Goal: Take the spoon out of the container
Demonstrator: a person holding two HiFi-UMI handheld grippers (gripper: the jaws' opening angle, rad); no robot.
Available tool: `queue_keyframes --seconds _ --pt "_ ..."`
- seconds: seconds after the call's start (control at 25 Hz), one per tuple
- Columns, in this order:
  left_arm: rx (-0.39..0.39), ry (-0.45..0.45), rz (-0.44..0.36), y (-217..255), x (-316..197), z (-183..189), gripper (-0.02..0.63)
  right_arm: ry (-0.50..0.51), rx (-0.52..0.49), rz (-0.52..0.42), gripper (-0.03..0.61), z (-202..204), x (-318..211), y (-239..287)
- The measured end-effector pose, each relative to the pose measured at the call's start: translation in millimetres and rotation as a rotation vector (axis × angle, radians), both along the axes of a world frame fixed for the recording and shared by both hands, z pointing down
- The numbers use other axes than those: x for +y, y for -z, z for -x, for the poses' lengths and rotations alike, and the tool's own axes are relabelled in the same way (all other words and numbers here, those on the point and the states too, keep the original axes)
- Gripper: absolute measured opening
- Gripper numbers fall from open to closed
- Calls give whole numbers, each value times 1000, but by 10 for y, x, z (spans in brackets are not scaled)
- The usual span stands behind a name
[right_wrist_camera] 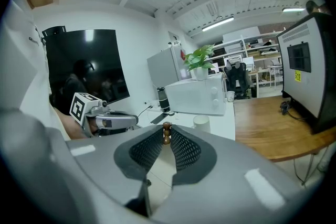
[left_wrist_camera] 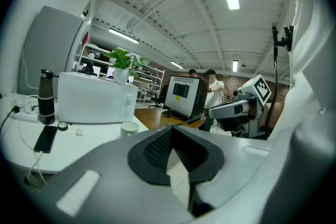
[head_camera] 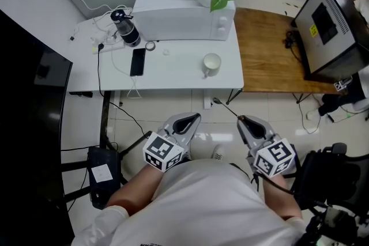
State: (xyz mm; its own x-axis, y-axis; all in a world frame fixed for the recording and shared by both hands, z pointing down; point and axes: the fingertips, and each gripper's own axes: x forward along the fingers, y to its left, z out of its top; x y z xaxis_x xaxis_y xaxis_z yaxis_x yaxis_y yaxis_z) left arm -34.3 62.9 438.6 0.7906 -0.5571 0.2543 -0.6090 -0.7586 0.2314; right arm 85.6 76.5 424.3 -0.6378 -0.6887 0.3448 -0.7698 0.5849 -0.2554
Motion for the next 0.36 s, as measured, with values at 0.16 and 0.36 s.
queue_keyframes --seconds 0.16,0.36 --pt "-3 0 -1 2 -7 17 5 -3 1 2 52 0 -3 -7" --pt "-3 1 -2 14 -4 32 3 -5 2 2 51 6 6 -4"
